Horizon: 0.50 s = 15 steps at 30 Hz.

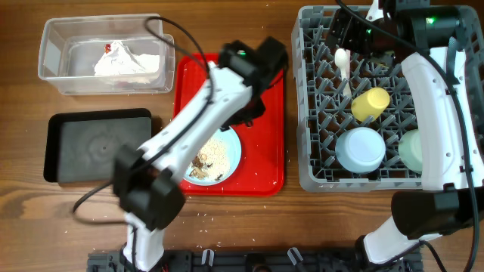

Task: Sort waste into correct bins and load items into the dishwasher rack
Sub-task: 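Reach the left gripper to the light-blue plate and grip its rim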

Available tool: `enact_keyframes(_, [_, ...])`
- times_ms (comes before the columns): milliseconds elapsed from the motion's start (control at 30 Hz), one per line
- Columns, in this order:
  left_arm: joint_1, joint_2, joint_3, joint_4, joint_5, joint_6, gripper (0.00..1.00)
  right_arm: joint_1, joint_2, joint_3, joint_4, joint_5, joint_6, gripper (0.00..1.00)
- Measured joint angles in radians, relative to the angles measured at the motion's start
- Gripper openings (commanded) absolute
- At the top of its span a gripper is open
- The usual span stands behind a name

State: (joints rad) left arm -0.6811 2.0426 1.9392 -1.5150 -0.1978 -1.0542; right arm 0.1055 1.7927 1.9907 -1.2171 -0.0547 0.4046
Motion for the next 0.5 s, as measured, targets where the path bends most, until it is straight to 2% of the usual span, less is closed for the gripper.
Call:
enact_keyframes(133, [-0.015, 0.133, 0.000, 0.032, -0.004, -0.060, 0.55, 0.000, 0.000, 0.000, 0.001, 0.000, 0.000, 1.00])
enact_keyframes(300, [-0.006, 0.203, 0.000, 0.055, -0.008, -0.086, 0.48, 0.000, 0.000, 0.000, 0.001, 0.000, 0.003, 1.00])
enact_keyframes(500, [-0.001, 0.249, 0.000, 0.075, -0.012, -0.090, 0.47, 0.000, 0.000, 0.000, 0.001, 0.000, 0.003, 1.00])
